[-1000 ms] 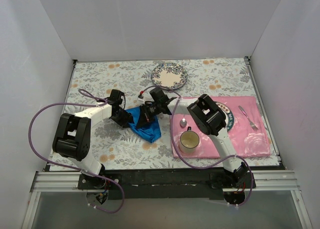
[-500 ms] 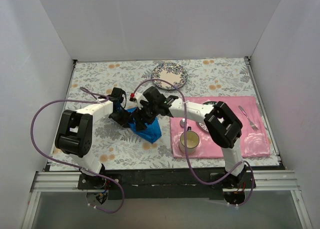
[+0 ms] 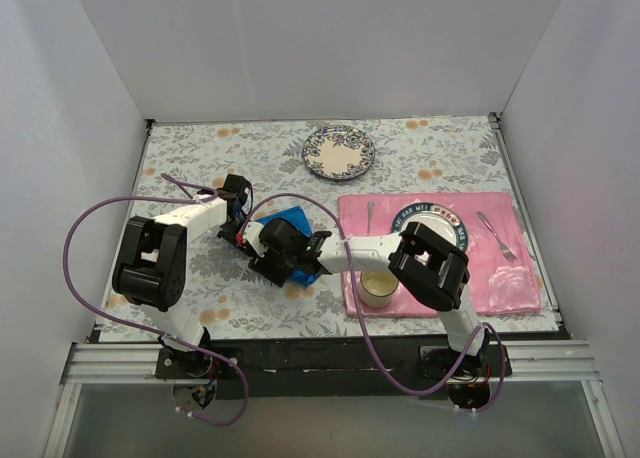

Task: Fold the napkin, place the utensils inside, and roll it up
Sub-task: Roll the napkin with the utensil

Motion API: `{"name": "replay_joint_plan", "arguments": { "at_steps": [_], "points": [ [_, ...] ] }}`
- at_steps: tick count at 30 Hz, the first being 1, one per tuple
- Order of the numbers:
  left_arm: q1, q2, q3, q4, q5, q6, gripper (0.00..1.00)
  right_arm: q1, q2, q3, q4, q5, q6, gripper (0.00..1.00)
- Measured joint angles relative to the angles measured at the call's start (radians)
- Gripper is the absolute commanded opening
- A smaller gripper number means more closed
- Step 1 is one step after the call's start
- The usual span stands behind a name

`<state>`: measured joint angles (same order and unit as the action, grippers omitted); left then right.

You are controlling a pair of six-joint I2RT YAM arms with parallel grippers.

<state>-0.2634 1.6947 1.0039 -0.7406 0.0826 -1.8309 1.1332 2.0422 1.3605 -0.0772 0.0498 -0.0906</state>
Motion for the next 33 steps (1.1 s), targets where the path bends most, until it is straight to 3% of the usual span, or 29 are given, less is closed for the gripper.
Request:
{"name": "replay_joint_plan", "arguments": {
  "at_steps": [8,13,15,17,18,21,27,33],
  "points": [
    [0.002,0.0,-0.001,-0.013,0.003,0.006,0.0,0.009,0.012,0.001,0.032,0.116,0.012,0.02],
    [0.005,-0.016,-0.016,-0.009,-0.002,0.036,0.0,-0.018,0.015,0.025,0.019,0.067,0.048,0.01],
    [0.005,-0.02,-0.02,0.001,-0.01,0.054,0.28,-0.037,0.02,0.037,0.009,0.01,0.068,0.01],
    [0.005,-0.036,-0.032,0.018,-0.022,0.086,0.46,-0.07,0.03,0.052,0.002,-0.083,0.099,0.01],
    [0.005,-0.05,-0.043,0.024,-0.031,0.103,0.6,-0.091,0.036,0.057,0.003,-0.138,0.116,0.01],
    [0.005,-0.105,-0.077,0.025,-0.05,0.146,0.76,-0.15,0.055,0.061,0.016,-0.304,0.172,0.01],
    [-0.002,-0.195,-0.082,0.0,-0.086,0.185,0.82,-0.24,0.121,0.092,0.045,-0.566,0.284,0.01],
    [-0.002,-0.351,-0.15,0.051,-0.085,0.175,0.68,-0.289,0.198,0.131,0.093,-0.756,0.401,0.01]
  ]
}}
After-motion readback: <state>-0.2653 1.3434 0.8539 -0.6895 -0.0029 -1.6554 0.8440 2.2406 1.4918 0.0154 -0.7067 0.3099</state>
